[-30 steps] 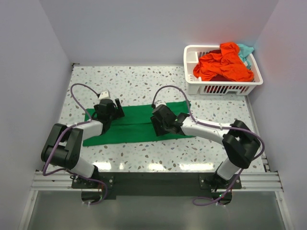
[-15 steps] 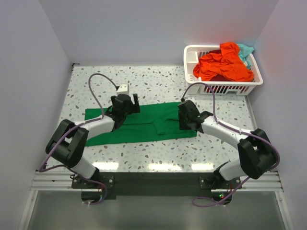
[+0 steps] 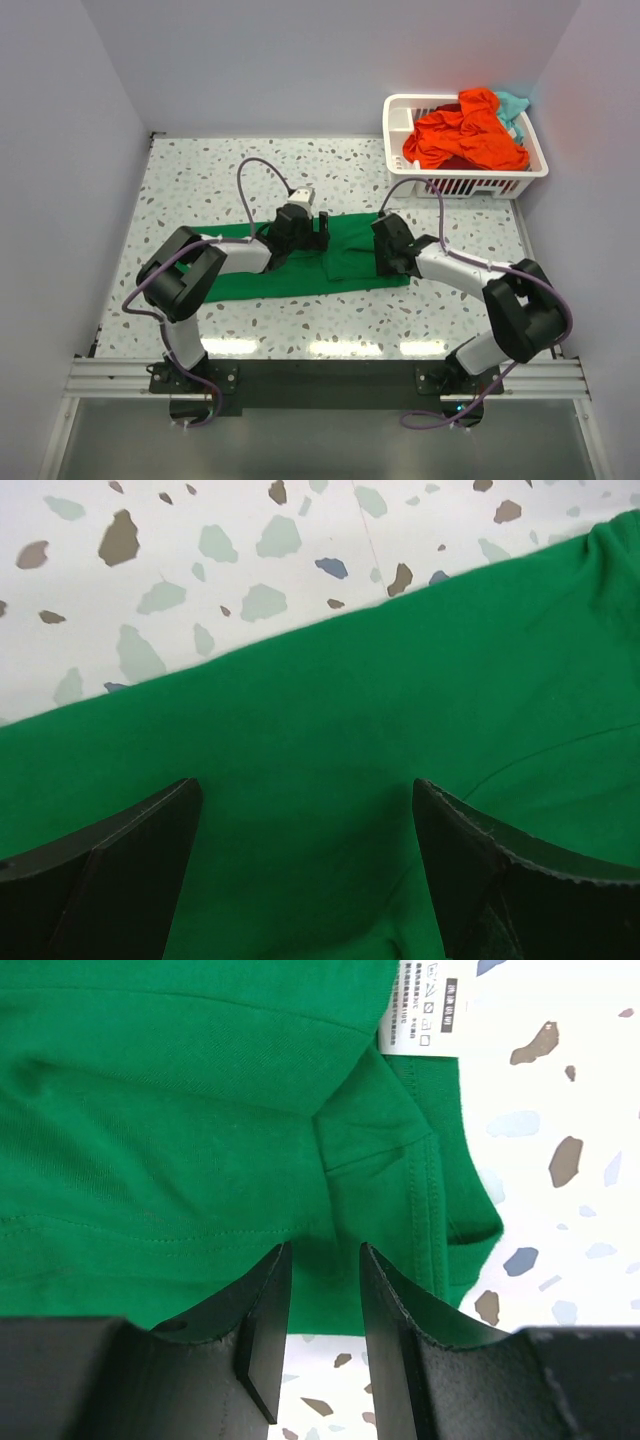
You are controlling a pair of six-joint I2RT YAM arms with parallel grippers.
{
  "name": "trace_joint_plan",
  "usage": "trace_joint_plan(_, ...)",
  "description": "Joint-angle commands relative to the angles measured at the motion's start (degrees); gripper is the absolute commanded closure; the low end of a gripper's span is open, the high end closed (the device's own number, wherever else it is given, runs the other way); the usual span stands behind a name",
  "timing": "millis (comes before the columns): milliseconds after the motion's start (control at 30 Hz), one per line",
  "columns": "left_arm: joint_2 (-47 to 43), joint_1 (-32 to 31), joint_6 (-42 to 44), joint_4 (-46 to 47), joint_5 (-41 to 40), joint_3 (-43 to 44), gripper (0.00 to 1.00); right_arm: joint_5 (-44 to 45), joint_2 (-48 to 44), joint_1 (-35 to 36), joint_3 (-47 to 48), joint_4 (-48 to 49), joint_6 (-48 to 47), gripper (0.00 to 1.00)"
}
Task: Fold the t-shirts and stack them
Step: Fold the tshirt
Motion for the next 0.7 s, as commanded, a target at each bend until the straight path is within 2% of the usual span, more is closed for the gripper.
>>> trace_joint_plan(0, 1.81, -0.18, -1.69, 4.47, 3.36, 2.19, 0.09, -1.26, 0.9, -0.41, -0.49, 4.1, 0.89, 0.63)
trace_joint_plan(200, 2.25, -0.09, -1.6, 3.33, 1.43, 1.92, 0.09, -2.41, 2.22, -0.58, -0.58, 4.8, 0.89, 0.74)
trace_joint_plan(333, 1.9, -0.18, -1.51, 2.89, 0.29, 1.31, 0.08, -1.8, 0.91, -0.58, -1.02, 3.84, 1.07, 0.95)
trace_joint_plan(400, 1.73, -0.09, -1.42, 2.71, -0.06, 1.05, 0.08, -1.79, -0.23, -0.58, -1.19, 3.22, 1.15, 1.0)
trace_joint_plan(667, 1.37, -0.01, -0.81, 2.36, -1.03, 0.61, 0.08, -2.41, -5.16, -0.58, -2.07, -1.16, 2.64, 1.0)
